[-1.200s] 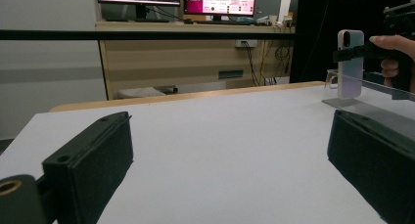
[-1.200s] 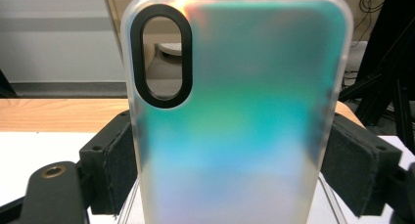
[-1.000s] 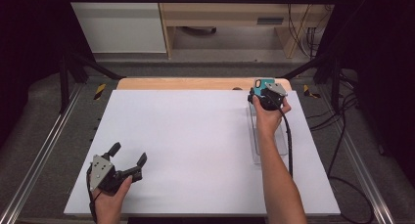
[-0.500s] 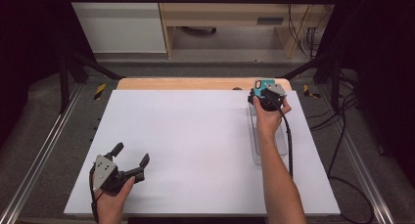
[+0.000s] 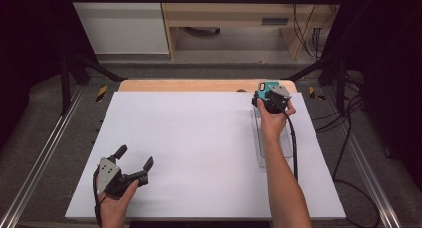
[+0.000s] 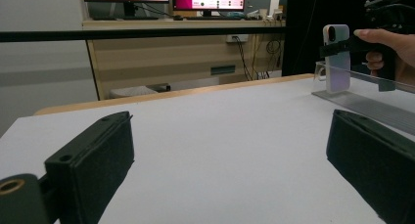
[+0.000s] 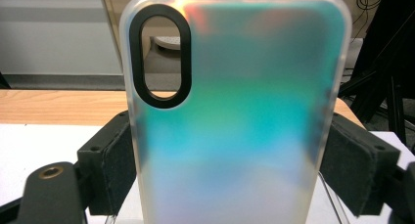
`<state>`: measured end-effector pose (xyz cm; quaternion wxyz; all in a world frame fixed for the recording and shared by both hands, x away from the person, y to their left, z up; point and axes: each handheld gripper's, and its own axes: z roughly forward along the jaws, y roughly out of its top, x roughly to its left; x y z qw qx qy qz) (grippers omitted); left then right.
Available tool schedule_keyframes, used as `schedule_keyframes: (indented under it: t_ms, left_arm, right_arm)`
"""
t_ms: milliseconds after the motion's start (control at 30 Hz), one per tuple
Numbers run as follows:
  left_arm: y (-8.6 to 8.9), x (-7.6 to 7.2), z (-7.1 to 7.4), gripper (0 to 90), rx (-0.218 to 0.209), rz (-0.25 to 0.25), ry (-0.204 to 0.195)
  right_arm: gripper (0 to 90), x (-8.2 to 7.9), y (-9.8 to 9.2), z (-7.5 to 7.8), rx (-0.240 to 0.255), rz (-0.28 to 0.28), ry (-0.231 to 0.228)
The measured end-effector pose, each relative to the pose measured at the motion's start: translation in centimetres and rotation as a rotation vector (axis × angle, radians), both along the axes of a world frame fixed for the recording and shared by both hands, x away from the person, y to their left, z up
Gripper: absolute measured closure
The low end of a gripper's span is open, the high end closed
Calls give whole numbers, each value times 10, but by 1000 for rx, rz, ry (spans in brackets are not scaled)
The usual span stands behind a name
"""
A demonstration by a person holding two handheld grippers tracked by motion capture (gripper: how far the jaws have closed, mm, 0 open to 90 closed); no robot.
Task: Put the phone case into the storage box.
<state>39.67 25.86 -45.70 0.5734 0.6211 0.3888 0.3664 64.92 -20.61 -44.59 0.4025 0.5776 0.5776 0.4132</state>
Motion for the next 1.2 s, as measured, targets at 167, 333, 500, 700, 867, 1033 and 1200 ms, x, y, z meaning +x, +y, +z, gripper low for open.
schedule_keyframes:
  t_ms: [167, 333, 500, 700, 867, 1033, 1200]
  left_arm:
    - [0, 0, 0, 34, 3, -1, 0]
    - [-1, 0, 0, 34, 5, -3, 0]
    - [-1, 0, 0, 35, 8, -5, 0]
    - [-2, 0, 0, 35, 10, -7, 0]
    - [-3, 0, 0, 41, 13, -11, -1]
    - [-3, 0, 0, 40, 15, -13, -1]
    - [-3, 0, 0, 40, 12, -16, -1]
  right_arm:
    - [171, 0, 1, -1, -7, -1, 14]
    - [170, 1, 2, -2, -14, 7, 26]
    - [169, 1, 1, -2, -12, 11, 35]
    - [169, 0, 0, -1, -14, 19, 38]
    - [167, 0, 1, -1, -29, 26, 43]
    - [165, 0, 1, -1, -31, 18, 42]
    - [153, 0, 2, -1, -41, 20, 42]
